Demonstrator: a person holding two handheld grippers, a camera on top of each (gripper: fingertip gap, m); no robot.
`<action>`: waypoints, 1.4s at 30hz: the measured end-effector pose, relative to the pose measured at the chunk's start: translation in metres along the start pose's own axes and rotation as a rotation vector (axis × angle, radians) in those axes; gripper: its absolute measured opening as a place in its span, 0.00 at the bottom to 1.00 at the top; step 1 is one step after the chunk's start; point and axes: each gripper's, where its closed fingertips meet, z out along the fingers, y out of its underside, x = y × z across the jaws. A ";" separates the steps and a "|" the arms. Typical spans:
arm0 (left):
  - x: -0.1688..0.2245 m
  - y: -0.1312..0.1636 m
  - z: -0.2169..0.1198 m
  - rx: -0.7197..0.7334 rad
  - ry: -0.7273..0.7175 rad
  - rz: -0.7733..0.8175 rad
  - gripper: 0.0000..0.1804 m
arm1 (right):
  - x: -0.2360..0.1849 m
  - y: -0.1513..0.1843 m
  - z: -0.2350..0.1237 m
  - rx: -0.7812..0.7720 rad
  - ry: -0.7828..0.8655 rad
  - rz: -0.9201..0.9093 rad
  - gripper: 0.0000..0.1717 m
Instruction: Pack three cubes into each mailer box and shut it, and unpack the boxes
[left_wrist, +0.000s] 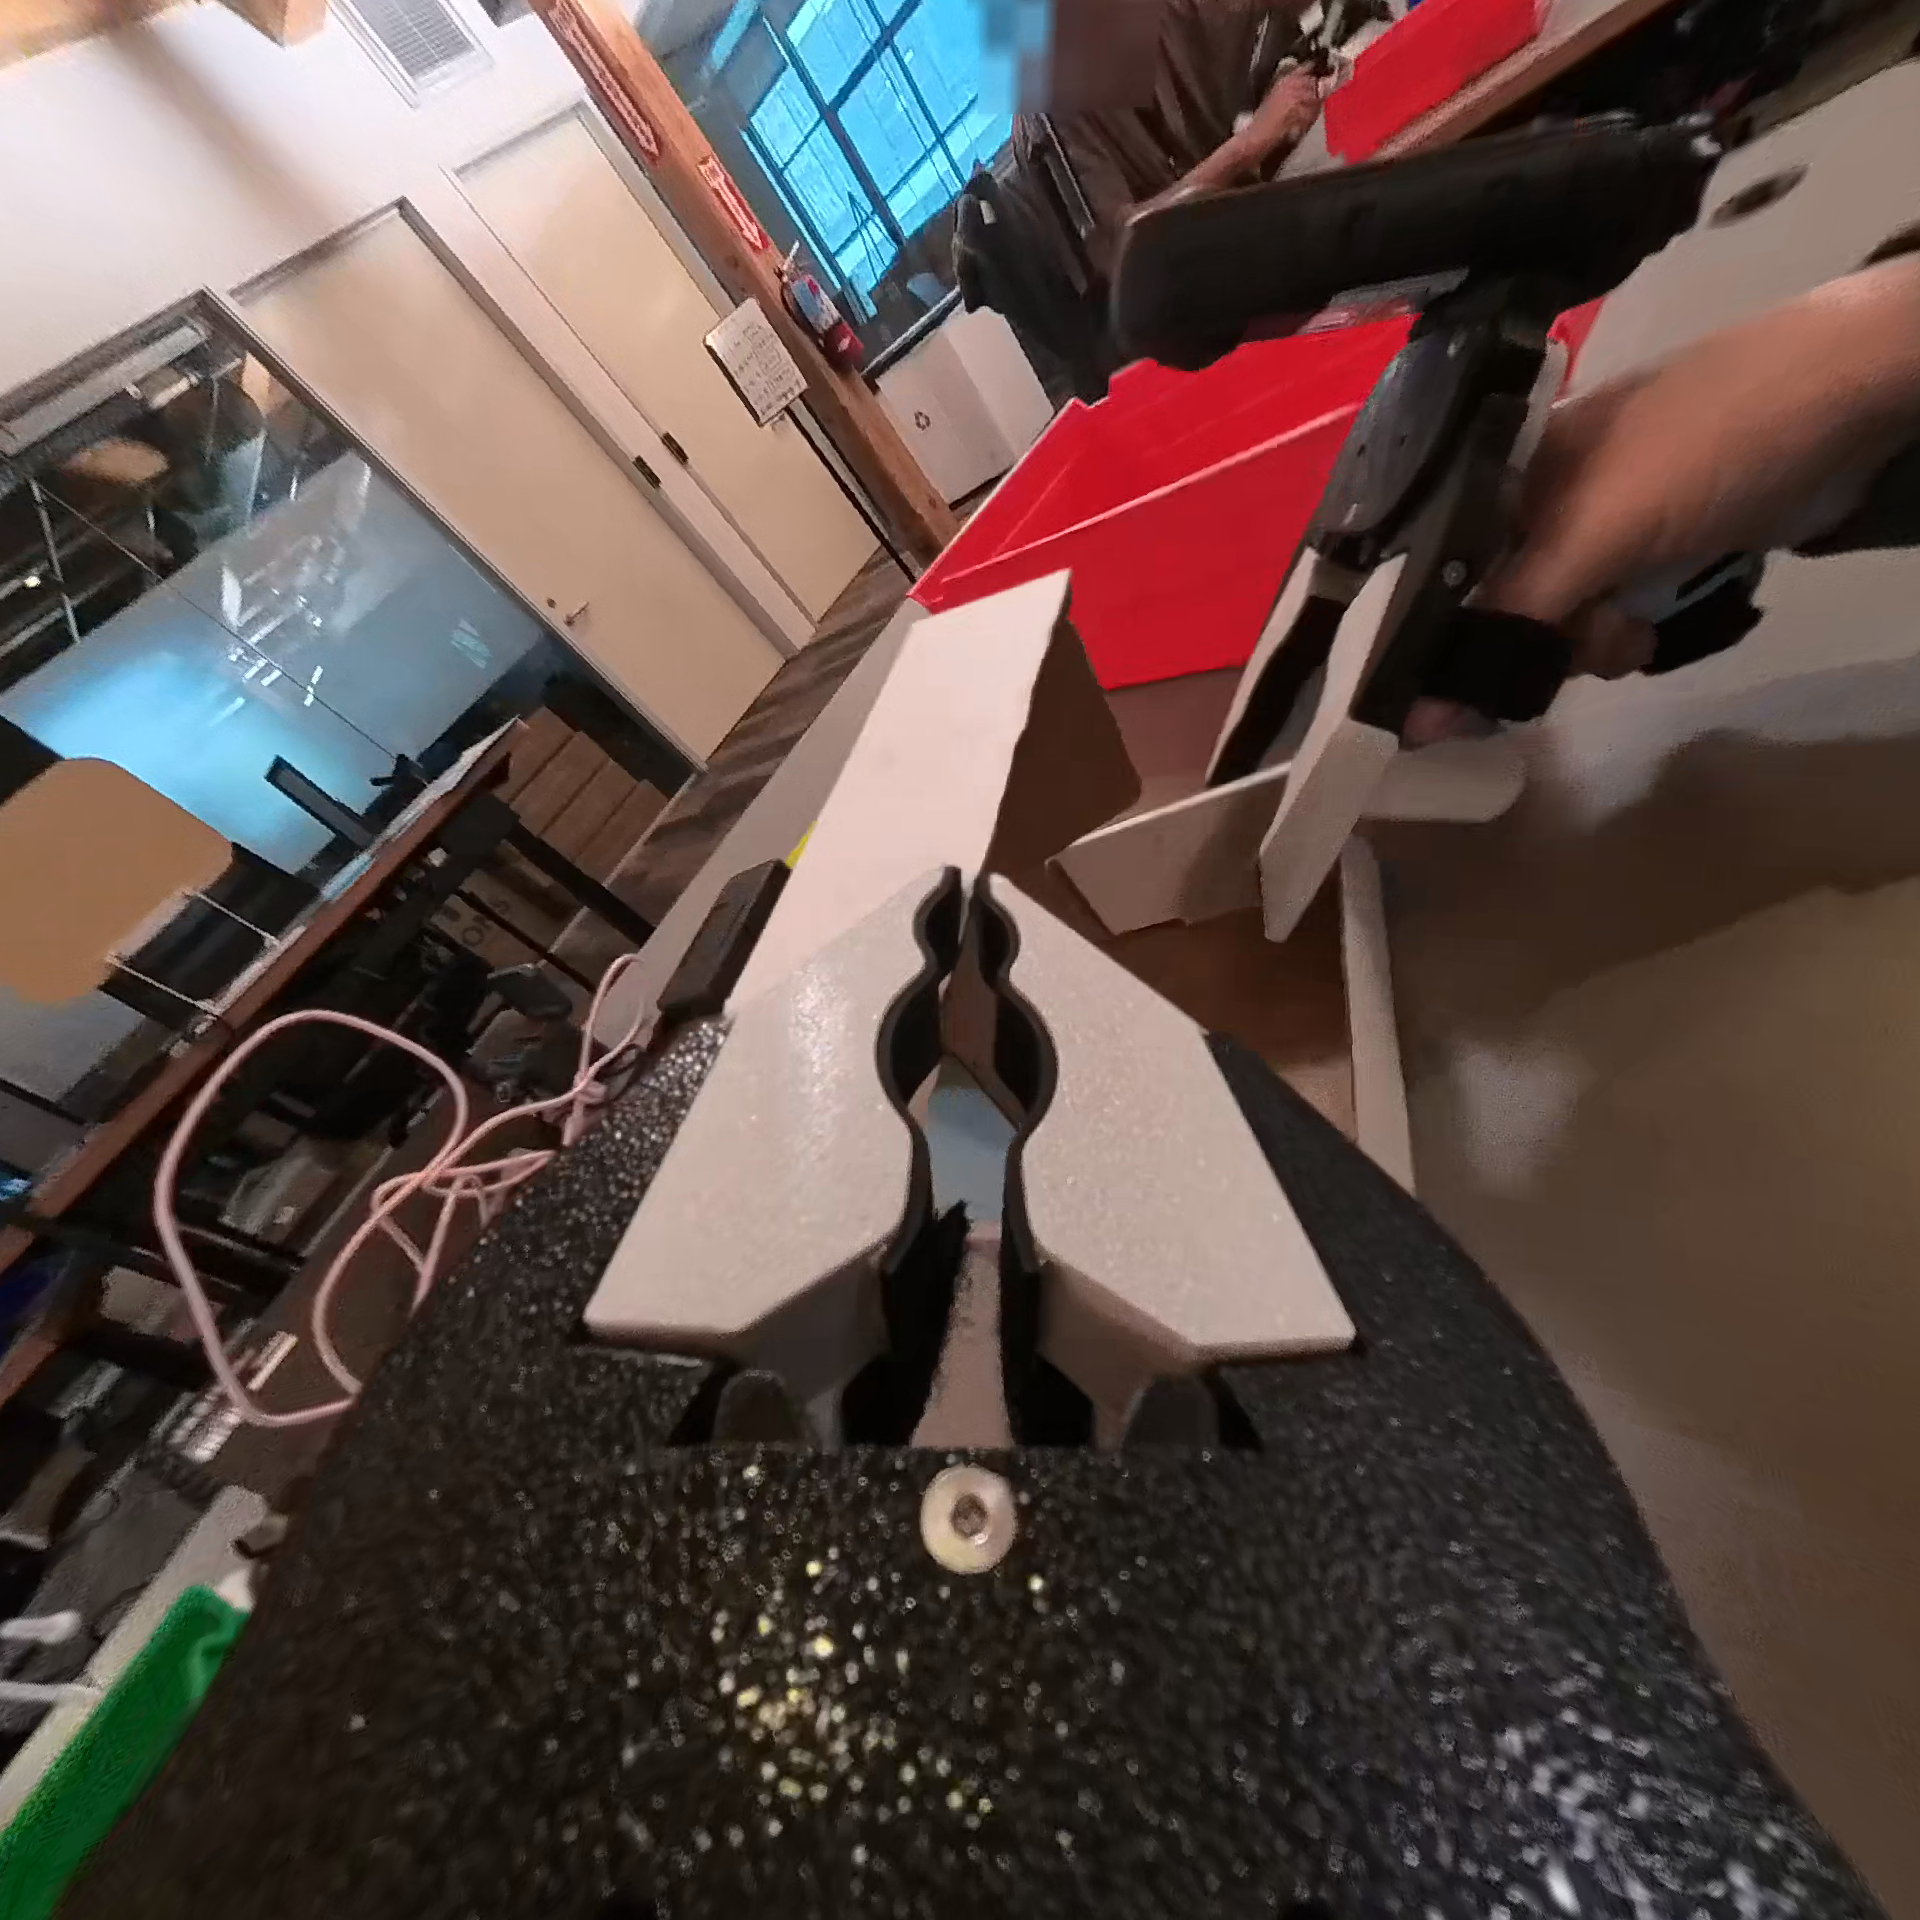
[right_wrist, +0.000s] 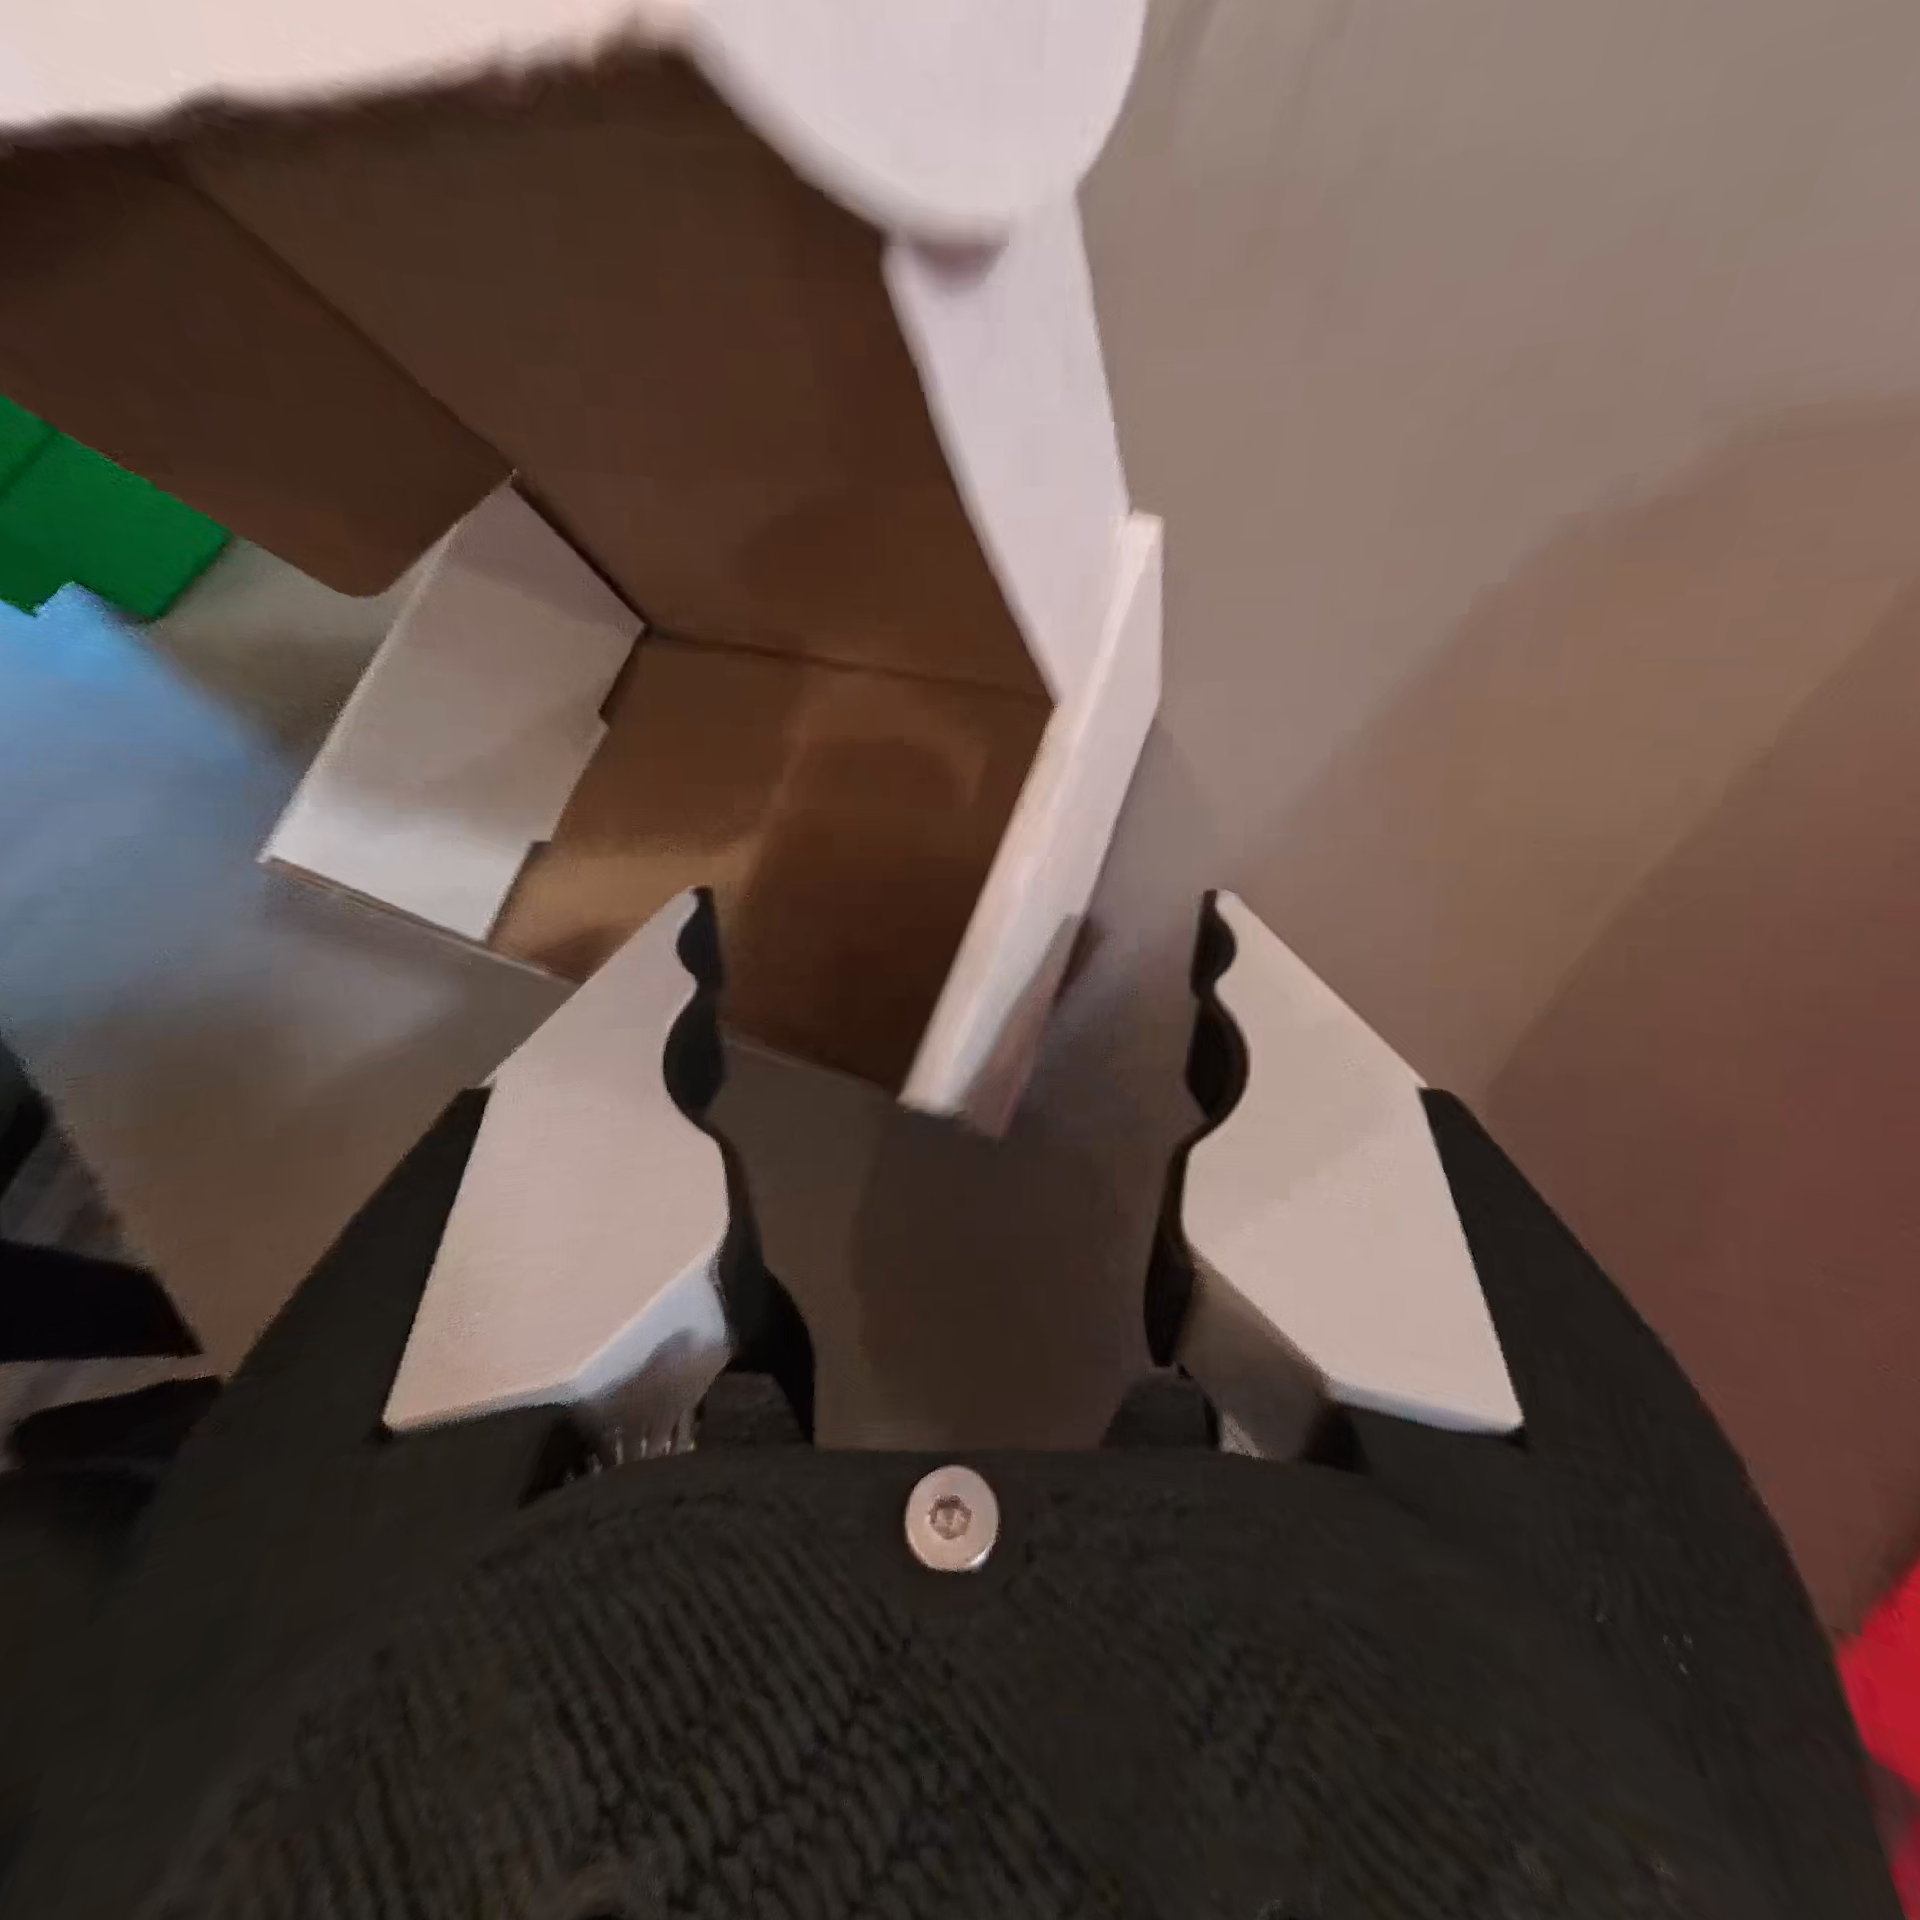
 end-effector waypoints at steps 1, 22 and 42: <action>0.000 -0.002 -0.003 0.014 0.004 -0.025 0.00 | 0.002 -0.005 -0.005 0.034 0.024 -0.036 0.54; -0.030 -0.015 -0.052 0.149 -0.175 -0.262 0.24 | -0.029 -0.068 -0.070 0.385 0.201 -0.473 0.09; -0.020 0.016 -0.026 -0.156 -0.143 -0.556 0.00 | -0.030 -0.061 -0.062 0.259 0.088 -0.146 0.07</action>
